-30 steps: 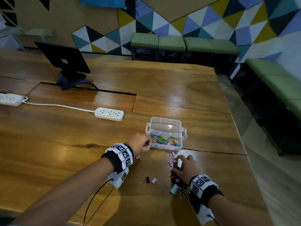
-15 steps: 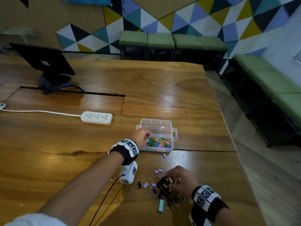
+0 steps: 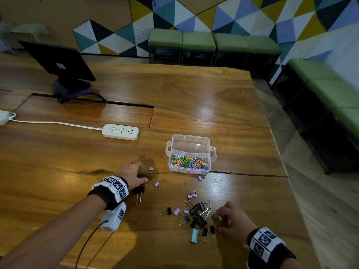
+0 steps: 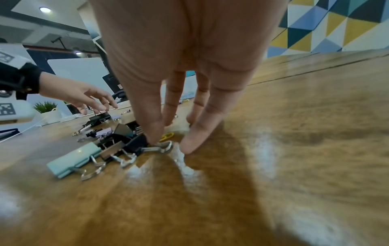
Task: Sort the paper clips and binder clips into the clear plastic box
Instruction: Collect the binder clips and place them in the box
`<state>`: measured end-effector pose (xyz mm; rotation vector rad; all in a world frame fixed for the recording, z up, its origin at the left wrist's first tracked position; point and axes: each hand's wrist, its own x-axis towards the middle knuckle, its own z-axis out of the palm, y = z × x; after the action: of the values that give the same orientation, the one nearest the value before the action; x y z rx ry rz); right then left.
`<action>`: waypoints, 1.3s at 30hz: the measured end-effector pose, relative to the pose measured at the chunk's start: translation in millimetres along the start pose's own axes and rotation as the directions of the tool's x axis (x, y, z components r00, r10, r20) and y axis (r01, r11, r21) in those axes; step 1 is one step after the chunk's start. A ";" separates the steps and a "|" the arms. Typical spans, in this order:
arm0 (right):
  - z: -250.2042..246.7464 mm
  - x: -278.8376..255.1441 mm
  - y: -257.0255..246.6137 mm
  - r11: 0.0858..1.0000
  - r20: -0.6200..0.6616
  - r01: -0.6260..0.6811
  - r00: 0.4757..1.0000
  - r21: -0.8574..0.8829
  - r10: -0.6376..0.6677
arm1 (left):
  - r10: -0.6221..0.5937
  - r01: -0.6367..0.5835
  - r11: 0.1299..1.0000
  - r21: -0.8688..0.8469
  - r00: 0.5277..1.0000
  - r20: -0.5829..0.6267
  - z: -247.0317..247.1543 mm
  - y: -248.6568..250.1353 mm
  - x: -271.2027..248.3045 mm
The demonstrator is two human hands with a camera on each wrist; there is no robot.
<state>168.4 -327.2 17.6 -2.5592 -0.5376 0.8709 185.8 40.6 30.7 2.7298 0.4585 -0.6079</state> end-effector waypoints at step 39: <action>-80.9 95.2 -68.5 0.975 -0.394 0.063 0.919 0.212 0.026 | 0.234 -0.230 0.965 -0.123 0.972 0.019 31.9 45.6 -26.7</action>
<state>274.2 -242.8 62.2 -2.4242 -0.3197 0.3610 168.4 -18.4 25.5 2.6031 0.1573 -0.5436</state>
